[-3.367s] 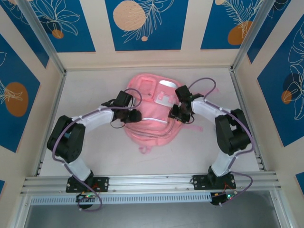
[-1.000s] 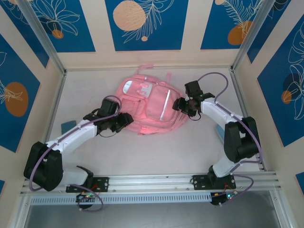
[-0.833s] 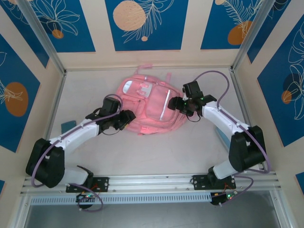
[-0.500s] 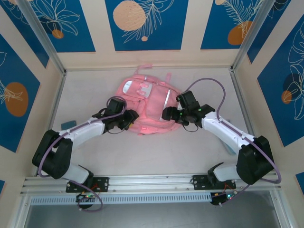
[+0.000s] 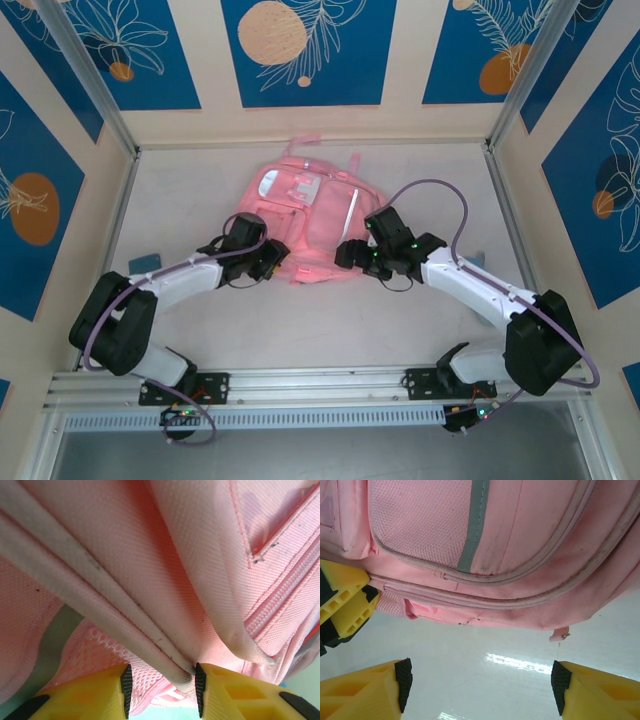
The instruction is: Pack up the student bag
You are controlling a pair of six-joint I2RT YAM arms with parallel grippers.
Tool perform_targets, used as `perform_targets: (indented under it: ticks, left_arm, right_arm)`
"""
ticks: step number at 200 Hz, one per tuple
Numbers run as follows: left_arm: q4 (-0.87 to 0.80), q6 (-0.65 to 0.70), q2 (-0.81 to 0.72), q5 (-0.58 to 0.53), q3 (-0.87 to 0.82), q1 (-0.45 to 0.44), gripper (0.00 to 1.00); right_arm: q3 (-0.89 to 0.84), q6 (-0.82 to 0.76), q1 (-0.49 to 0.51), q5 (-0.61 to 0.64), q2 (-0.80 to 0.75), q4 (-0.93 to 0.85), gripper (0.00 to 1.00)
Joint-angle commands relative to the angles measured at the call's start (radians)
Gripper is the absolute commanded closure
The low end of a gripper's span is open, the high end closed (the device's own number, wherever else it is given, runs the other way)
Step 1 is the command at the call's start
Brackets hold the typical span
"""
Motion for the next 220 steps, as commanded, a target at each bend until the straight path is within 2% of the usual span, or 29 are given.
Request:
perform_targets:
  ticks: [1,40,75,106,152,188,220]
  left_arm:
    - [0.047,-0.007,-0.013,-0.028,-0.022,-0.010,0.63]
    - [0.131,0.039,0.048,-0.005,0.028,-0.009,0.73]
    - [0.125,0.077,0.040,-0.004,0.069,-0.011,1.00]
    - [0.099,0.137,0.011,0.052,0.126,-0.027,1.00]
    - [0.011,0.223,-0.039,0.065,0.236,-0.064,1.00]
    - [-0.027,0.246,-0.026,0.073,0.314,-0.078,1.00]
    - [-0.068,0.258,-0.013,0.067,0.361,-0.078,1.00]
  right_arm:
    - [0.018,0.022,0.014,-0.011,0.019,0.009,0.25]
    - [0.033,0.015,0.034,-0.018,0.038,0.010,0.26]
    - [0.017,-0.007,0.088,0.036,0.027,0.007,0.31]
    - [-0.019,-0.010,0.172,0.125,0.025,0.046,0.36]
    - [-0.062,0.030,0.267,0.228,0.035,0.169,0.41]
    - [-0.069,0.015,0.322,0.305,0.086,0.278,0.46]
    - [-0.038,-0.004,0.323,0.385,0.154,0.277,0.51]
